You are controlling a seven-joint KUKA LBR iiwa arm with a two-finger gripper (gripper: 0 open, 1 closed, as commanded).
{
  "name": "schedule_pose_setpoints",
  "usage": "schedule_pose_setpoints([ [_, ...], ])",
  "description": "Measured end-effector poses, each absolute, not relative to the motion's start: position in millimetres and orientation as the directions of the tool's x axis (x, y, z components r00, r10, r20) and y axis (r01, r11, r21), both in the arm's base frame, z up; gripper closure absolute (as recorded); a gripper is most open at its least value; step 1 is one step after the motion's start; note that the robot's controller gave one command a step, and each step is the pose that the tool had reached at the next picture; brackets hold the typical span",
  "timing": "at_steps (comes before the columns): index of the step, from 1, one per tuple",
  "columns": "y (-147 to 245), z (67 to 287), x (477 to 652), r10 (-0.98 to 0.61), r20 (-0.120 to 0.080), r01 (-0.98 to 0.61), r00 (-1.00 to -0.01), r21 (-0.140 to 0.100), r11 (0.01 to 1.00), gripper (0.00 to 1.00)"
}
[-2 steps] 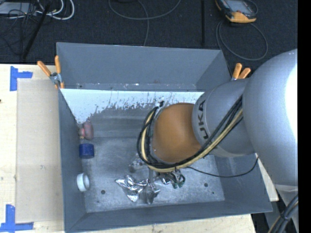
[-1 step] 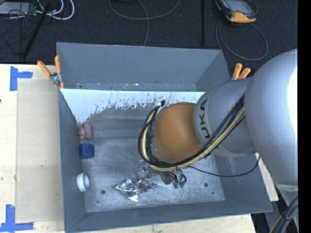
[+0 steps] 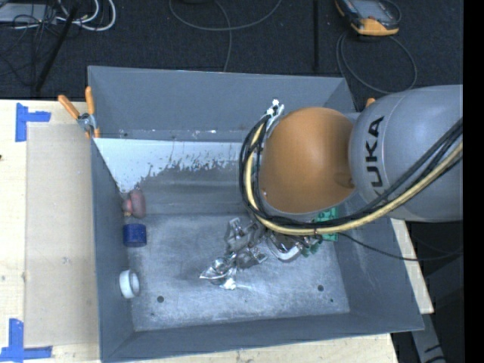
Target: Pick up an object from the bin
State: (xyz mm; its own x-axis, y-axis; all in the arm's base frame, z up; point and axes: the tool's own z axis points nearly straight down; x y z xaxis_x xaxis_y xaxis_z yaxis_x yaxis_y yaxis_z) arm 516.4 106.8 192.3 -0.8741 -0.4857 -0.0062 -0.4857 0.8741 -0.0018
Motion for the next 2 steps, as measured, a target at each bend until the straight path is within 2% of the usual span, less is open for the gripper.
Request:
schedule_pose_setpoints([
  [1, 161, 87, 523.7, -0.667, 0.005, -0.667, -0.745, 0.005, 0.745, 1.00],
  [2, 129, 209, 540.4, -0.692, -0.007, -0.692, -0.722, -0.004, 0.722, 1.00],
])
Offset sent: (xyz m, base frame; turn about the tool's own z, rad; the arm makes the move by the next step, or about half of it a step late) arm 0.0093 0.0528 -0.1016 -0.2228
